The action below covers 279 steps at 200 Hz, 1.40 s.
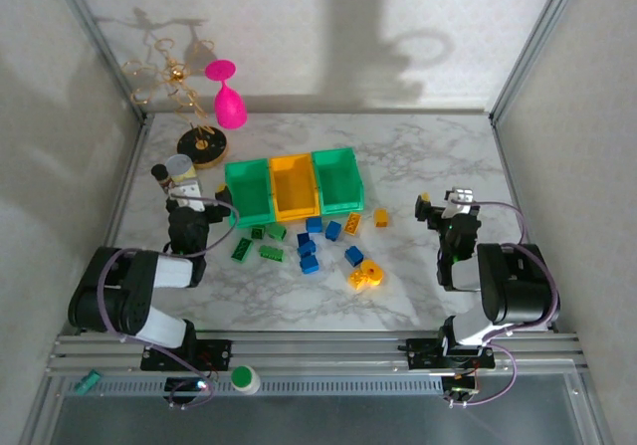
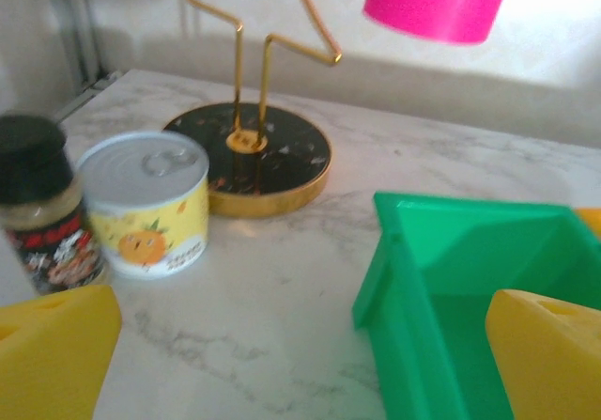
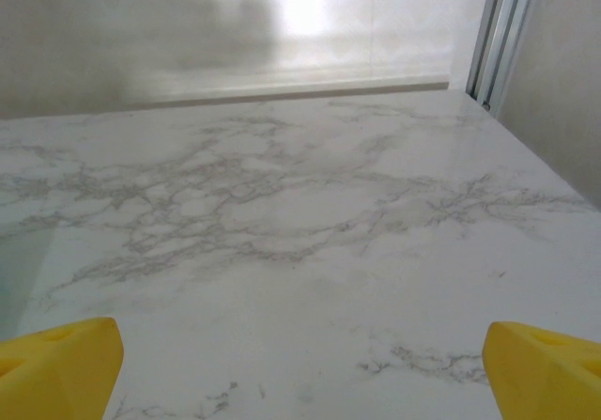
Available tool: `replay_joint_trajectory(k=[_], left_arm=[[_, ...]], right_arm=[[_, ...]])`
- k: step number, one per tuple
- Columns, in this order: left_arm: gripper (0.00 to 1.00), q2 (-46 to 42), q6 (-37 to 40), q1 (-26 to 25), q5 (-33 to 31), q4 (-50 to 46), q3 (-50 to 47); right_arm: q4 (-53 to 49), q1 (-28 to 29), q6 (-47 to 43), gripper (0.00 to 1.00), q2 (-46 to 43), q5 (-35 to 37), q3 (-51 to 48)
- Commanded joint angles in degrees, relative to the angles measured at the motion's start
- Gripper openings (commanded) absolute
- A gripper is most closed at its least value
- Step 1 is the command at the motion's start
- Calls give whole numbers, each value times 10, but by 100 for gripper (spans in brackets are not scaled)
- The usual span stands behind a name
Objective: Sort the legos into containers by color
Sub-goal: Pick up the lego from the bottom-center of the table.
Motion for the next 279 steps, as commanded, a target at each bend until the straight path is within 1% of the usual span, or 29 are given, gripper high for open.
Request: replay_joint_trajectory(k=[1,19,23,53,72,85,92,100,117,127,149,160,173,212,249,279], left_arm=[[99,-43,5,3,29,-65,10],[99,-89,-15,3,1,-70,-7],[99,-101,-20,3,-4,-76,-7],[99,-189,-56,4,-3,-152,9],[99,-243,-92,6,-20,-199,18],[99,-280,-117,8,-20,-214,15],[99,-300,-142,9,-28,-222,13],[99,-321,-191,10,-56,-244,12],[99,-365,-304,10,-160,-322,11],[99,-392,-333,10,-187,-357,8],[99,-425,-344,10,-176,-415,15],[99,-426,-342,9,-159,-467,34],[99,-427,-338,9,-133,-505,50],[99,-456,-354,-3,-69,-549,68],[99,-455,-342,-51,-46,-607,103],[99,-447,-342,-104,-13,-635,122]], right_arm=[[-36,-1,15,99,-49,18,13],[-99,-1,28,99,-100,26,13],[-114,-2,33,99,-112,26,32],[-228,-2,83,99,-209,27,62],[-316,-3,166,99,-266,66,83],[-397,-4,242,99,-291,111,97],[-431,-5,267,99,-298,120,104],[-457,-5,273,99,-300,104,112],[-499,-4,279,99,-299,57,132],[-523,-3,286,99,-300,40,142],[-569,15,288,99,-306,12,166],[-596,39,283,99,-305,20,184],[-626,66,277,99,-299,25,206],[-676,153,285,99,-282,24,239],[-721,248,307,99,-259,64,262],[-745,318,327,99,-240,72,276]])
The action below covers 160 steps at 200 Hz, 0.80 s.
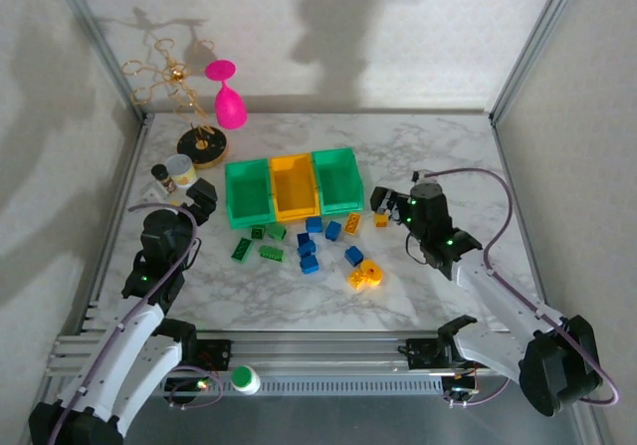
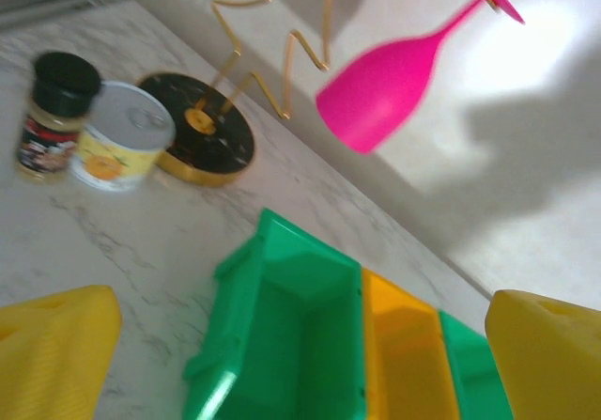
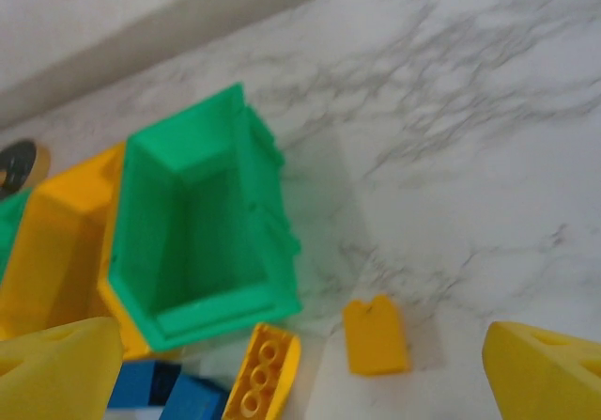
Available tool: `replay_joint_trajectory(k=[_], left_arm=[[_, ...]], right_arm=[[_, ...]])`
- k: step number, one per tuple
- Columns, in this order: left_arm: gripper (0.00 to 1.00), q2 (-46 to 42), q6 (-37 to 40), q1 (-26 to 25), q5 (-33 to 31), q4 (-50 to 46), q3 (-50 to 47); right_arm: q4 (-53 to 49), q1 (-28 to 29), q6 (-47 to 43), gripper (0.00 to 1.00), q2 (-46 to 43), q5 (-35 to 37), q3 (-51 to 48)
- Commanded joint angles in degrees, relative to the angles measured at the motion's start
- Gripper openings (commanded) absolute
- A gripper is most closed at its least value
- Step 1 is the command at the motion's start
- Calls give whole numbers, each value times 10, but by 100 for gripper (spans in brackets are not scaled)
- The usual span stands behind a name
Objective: Sort the legos into containers by color
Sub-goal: Pick up the lego from the bottom-center of the table.
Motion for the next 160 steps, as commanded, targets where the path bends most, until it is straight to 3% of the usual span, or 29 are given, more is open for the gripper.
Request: replay_joint_trajectory(k=[1,28,85,160], left_arm=[[99,4,1,-35,45,-46,23],[99,15,-7,-94,68,-61,37],[99,53,-28,-224,38,-71,46],[99,86,-50,-353,-17,-82,49]], right_arm=[[-39,44,26,99,11,22,26],[-75,104,41,99,30,40,41],[-166,193,69,99,80,64,69],[-281,309,203,98,81,88,53]])
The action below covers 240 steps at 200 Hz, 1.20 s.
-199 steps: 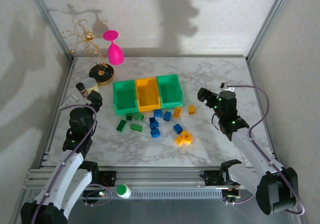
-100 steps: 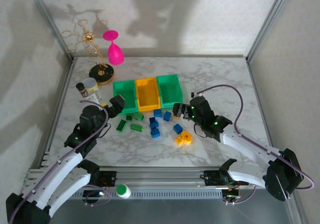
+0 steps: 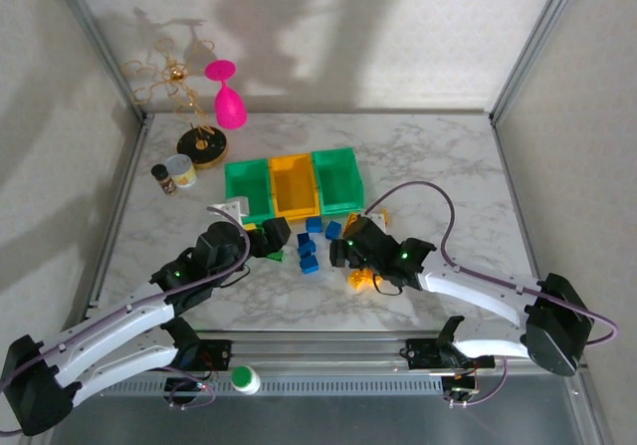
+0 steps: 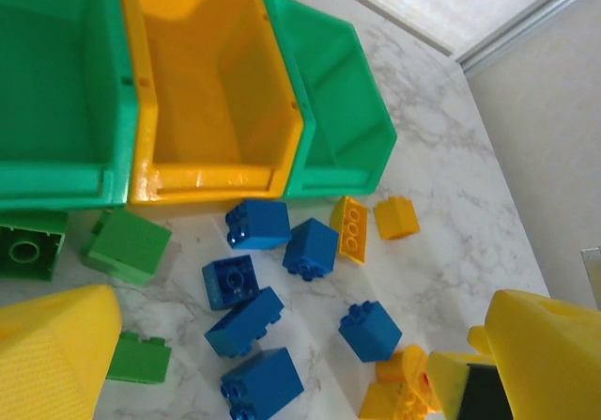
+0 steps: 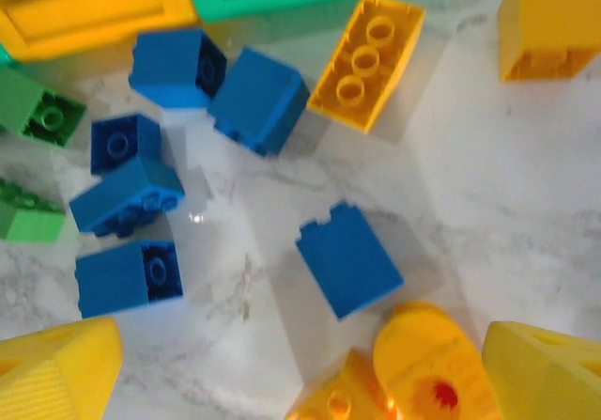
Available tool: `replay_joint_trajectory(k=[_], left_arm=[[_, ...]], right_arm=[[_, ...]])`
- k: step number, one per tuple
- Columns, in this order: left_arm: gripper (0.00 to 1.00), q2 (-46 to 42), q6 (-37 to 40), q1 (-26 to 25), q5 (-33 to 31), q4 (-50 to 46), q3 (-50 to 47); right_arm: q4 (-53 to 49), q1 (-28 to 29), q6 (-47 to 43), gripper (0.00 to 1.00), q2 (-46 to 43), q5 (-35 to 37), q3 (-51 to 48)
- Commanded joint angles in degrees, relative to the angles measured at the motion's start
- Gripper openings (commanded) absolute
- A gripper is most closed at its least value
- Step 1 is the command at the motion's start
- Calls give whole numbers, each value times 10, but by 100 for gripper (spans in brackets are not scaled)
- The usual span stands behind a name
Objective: Sort the legos into containers by color
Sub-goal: Pick up the lego from the bottom-center of the table.
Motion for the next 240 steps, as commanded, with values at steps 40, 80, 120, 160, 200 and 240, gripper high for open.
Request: replay_joint_trajectory(k=[40,80,120,160,200,240], left_arm=[[99,-5,-22,-39,-42,-38,21],[99,-10,-27,-44,-52,-45,20],[99,-4,-26,-45,-53,-45,20],[99,5,-26,-46,-57,-47,29],[99,5,-25,-46,-59,-52,32],[99,-5,-24,-46,-67,-67,38]], right_arm=[[-70,101,124,95,-9,23,-14],[-45,118,143,91,23,6,-39],[-28,120,146,91,38,2,-53],[-32,120,131,91,66,18,-37],[-33,113,116,93,91,32,-18],[-23,101,98,95,104,39,-4]])
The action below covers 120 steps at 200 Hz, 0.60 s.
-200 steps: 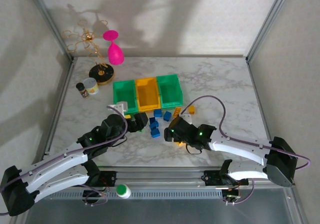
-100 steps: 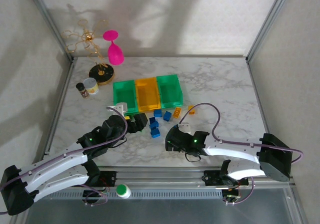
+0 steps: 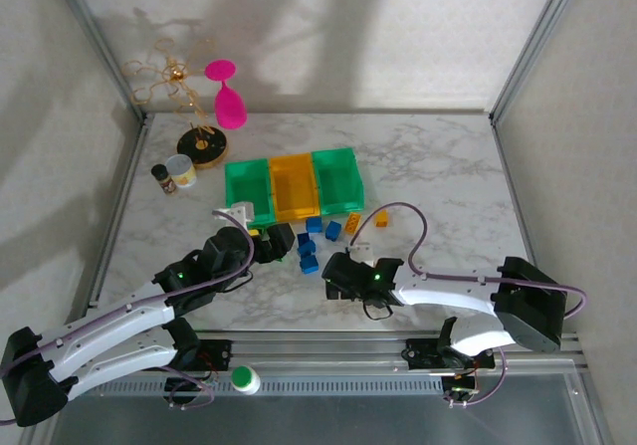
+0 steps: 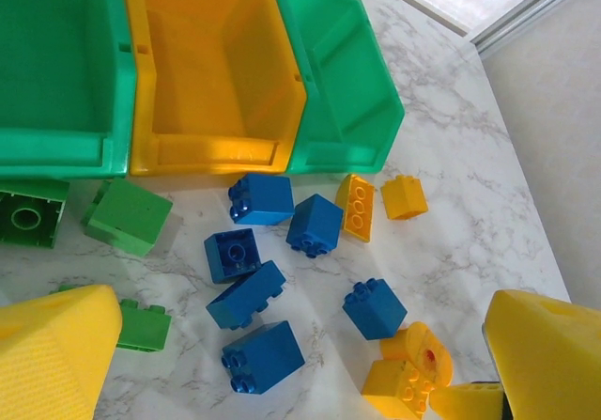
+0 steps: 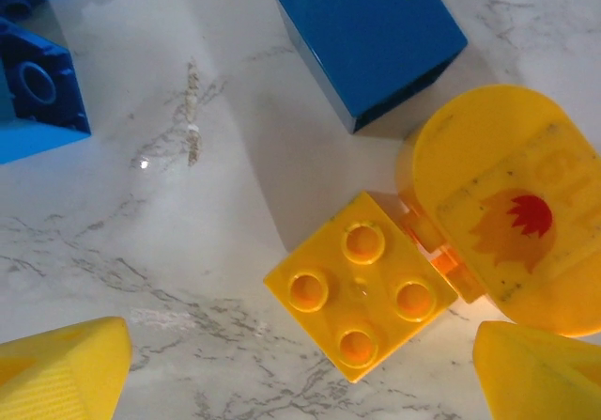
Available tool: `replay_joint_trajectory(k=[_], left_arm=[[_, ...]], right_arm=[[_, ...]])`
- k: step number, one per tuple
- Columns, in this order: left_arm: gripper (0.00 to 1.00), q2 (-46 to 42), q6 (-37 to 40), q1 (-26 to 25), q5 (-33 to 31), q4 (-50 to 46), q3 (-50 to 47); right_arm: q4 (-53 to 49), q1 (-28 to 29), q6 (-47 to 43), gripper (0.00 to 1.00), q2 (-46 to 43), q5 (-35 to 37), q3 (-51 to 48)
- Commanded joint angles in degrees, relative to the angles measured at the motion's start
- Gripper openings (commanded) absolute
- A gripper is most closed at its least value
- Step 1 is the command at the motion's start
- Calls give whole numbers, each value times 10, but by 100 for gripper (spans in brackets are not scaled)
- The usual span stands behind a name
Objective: Sort the legos into containers by color
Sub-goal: Pick up the lego from the bottom-center of the table.
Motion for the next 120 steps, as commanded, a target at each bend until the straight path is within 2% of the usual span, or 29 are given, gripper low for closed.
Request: replay_joint_trajectory(k=[1,34,101,120], left_arm=[[99,-9,-3,-4,-24,-25,22],[99,-18,-1,-4,-34,-47,29],[99,-31,-4,-4,-38,-64,33],[99,-35,-4,-4,-43,-74,39]], right_arm=[[2,-9,-15,95,12,24,20],[-10,-8,-29,95,40,28,49],[34,21,-41,91,90,-15,97],[18,21,-37,89,91,-3,97]])
